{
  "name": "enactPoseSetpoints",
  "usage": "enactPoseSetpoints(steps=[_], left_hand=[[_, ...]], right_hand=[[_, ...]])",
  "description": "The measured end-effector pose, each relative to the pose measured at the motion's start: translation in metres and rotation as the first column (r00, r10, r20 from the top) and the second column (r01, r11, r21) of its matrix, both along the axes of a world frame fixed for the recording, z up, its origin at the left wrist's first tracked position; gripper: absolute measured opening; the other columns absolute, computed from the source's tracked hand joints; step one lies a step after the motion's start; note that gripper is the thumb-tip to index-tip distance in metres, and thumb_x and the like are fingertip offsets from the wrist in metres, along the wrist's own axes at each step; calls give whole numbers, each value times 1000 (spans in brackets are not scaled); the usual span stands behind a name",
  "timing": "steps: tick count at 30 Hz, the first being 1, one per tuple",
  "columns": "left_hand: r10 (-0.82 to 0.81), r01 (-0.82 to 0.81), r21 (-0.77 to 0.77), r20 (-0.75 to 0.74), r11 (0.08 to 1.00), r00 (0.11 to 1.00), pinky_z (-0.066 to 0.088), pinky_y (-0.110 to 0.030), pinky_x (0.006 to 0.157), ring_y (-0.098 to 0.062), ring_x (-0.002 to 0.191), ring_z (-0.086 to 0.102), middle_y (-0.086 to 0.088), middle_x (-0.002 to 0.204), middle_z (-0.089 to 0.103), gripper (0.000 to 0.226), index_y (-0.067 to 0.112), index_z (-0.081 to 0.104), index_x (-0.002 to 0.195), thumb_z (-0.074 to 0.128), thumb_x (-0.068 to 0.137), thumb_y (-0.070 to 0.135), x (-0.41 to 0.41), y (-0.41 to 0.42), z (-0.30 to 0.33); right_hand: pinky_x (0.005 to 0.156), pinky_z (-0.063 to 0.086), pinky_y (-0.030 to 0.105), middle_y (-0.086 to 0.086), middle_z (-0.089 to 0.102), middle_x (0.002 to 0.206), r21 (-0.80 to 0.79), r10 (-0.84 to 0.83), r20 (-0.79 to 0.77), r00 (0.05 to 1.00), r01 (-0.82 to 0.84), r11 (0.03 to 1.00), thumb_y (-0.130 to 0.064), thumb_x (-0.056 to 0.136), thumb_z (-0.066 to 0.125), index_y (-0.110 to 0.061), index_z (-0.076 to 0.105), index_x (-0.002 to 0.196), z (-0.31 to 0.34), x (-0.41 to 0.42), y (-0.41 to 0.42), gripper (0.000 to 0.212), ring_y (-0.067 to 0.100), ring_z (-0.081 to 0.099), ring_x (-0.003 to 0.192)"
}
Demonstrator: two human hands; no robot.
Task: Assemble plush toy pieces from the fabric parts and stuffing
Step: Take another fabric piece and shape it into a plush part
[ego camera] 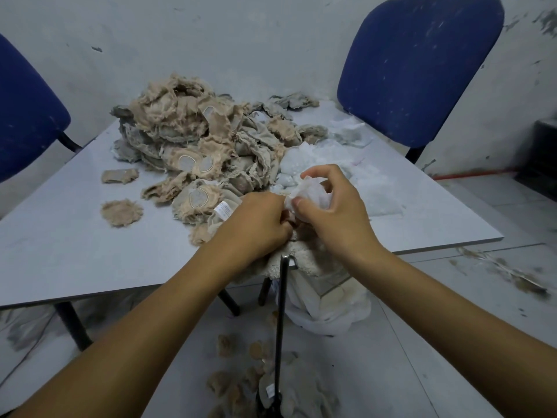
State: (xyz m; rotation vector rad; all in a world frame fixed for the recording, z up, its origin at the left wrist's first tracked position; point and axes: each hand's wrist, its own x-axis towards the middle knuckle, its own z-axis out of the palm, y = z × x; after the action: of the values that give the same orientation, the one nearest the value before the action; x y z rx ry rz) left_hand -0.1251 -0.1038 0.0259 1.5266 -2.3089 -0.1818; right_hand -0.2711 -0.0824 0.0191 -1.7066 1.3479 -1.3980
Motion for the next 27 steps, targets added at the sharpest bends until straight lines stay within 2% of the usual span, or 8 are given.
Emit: enactPoseSetpoints(steps=[3, 6, 8, 11, 16, 21, 24, 27], left_hand=[[-8, 9, 22, -38, 1000, 999, 25, -31, 60, -20, 75, 45, 4, 73, 45, 8, 14, 45, 88, 51, 93, 16, 2, -1, -3], [67, -5, 219, -277, 976, 958, 46, -30, 59, -17, 70, 59, 1, 75, 58, 2, 14, 55, 94, 54, 95, 14, 11, -2, -2], [162, 38, 340, -540, 940, 826, 54, -35, 61, -13, 54, 60, -1, 67, 59, 10, 12, 59, 95, 56, 93, 3, 14, 0, -4], [227, 129, 379, -756, 916, 614, 51, -24, 51, -9, 47, 52, -8, 64, 52, 19, 12, 58, 96, 54, 92, -6, 15, 5, -8], [228, 155, 336, -850, 929, 476, 49, -26, 51, -14, 51, 51, -7, 62, 53, 21, 13, 60, 90, 56, 91, -8, 16, 7, -14], [157, 167, 257, -877, 952, 455, 46, -27, 51, -18, 52, 49, -16, 72, 51, 23, 8, 59, 86, 52, 91, -13, 13, 13, -12], [115, 179, 220, -879, 959, 463, 47, -24, 50, -13, 50, 49, -13, 68, 50, 23, 7, 59, 84, 52, 91, -13, 9, 16, -10], [90, 183, 201, -871, 962, 482, 47, -23, 49, -12, 51, 49, -9, 65, 51, 21, 6, 59, 86, 52, 92, -12, 5, 18, -10]], right_hand=[[61, 41, 10, -16, 59, 91, -46, 0, -20, 1000, -1, 999, -22, 85, 73, -34, 54, 108, -10, 3, 5, 32, -4, 56, 79], [65, 39, 10, -13, 60, 92, -126, -27, -161, 987, 7, 992, -23, 86, 74, -29, 54, 106, -23, 1, 9, 29, 1, 56, 84], [68, 38, 9, -13, 60, 89, -179, -53, -235, 971, 10, 984, -22, 86, 75, -24, 56, 101, -27, 0, 9, 25, 0, 55, 84], [69, 36, 9, -11, 61, 84, -248, -103, -288, 952, 30, 968, -18, 83, 77, -18, 62, 94, -31, 3, 10, 19, 3, 52, 79], [73, 39, 20, -1, 71, 93, -324, -146, -382, 913, 16, 946, -18, 87, 75, -11, 73, 101, -37, 6, 15, 15, 19, 62, 86], [76, 39, 31, 2, 61, 92, -266, -107, -454, 885, -20, 964, -31, 98, 56, -10, 73, 93, -39, 8, 16, 27, 23, 52, 91], [75, 39, 21, 4, 60, 94, -293, -178, -367, 913, 68, 954, -20, 94, 66, -9, 72, 98, -37, 8, 13, 13, 18, 55, 88], [70, 37, 6, 3, 54, 94, -312, -219, -280, 935, 127, 941, -11, 85, 73, -12, 68, 101, -35, 6, 11, 16, 7, 51, 80]])
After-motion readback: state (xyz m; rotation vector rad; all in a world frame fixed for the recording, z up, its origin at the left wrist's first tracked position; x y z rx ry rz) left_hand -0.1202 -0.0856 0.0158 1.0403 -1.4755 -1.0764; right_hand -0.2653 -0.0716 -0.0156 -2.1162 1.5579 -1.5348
